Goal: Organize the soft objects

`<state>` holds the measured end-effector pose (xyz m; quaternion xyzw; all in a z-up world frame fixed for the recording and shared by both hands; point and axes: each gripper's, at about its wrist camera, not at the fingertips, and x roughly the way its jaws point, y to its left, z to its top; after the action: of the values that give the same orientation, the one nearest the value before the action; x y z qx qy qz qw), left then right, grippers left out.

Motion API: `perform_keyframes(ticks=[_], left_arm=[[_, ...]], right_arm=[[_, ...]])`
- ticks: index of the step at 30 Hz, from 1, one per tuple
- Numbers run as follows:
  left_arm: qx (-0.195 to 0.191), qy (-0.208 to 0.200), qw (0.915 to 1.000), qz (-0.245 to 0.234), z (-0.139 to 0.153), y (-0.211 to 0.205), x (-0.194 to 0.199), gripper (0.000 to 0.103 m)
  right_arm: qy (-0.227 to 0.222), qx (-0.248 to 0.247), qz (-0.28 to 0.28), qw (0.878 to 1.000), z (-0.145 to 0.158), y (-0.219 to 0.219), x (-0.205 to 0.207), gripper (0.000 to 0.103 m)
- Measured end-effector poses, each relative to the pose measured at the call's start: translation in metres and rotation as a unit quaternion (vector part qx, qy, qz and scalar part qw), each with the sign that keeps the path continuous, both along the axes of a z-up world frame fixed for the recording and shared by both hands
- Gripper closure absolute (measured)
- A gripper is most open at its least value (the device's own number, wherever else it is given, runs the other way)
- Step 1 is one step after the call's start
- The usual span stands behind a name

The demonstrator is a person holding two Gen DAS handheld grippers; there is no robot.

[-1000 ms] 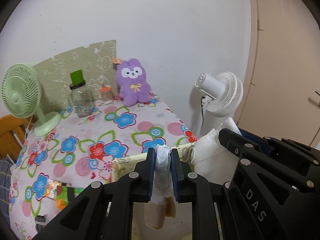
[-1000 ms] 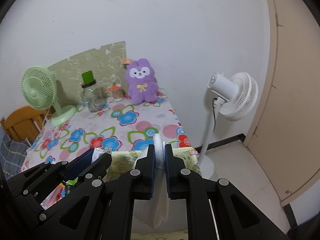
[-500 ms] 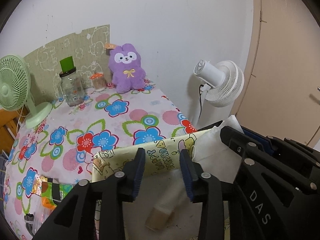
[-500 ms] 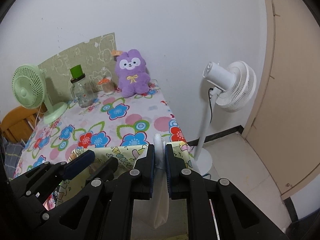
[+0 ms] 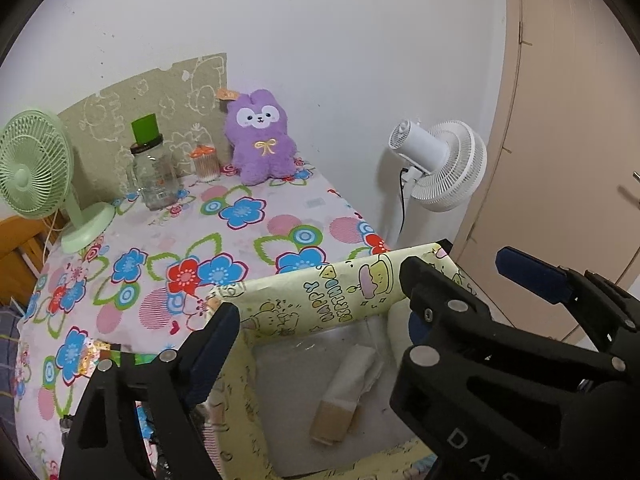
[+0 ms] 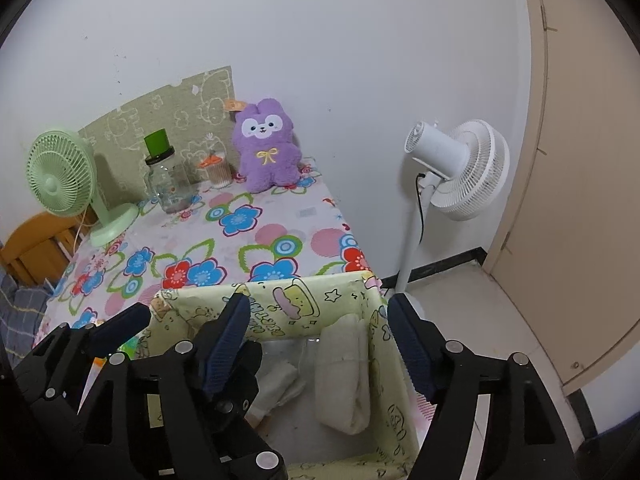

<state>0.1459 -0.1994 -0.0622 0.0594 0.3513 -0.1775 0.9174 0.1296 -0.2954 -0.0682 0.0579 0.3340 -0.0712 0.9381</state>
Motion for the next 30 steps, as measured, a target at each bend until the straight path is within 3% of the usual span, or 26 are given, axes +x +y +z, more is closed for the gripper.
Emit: perform_keyframes(ticks=[18, 30], left_arm=[[-0.011, -0.034, 0.9992, 0.015, 0.024, 0.044, -0.037, 0.011], [-0.02, -0.056, 0.9979, 0.026, 0.036, 0.075, -0.058, 0.002]], right_arm=[[-0.028, -0.014, 0.014, 0.999, 0.026, 0.045, -0.036, 0.025], [-0.047, -0.024, 0.026, 0.998, 0.041, 0.078, -0.057, 0.016]])
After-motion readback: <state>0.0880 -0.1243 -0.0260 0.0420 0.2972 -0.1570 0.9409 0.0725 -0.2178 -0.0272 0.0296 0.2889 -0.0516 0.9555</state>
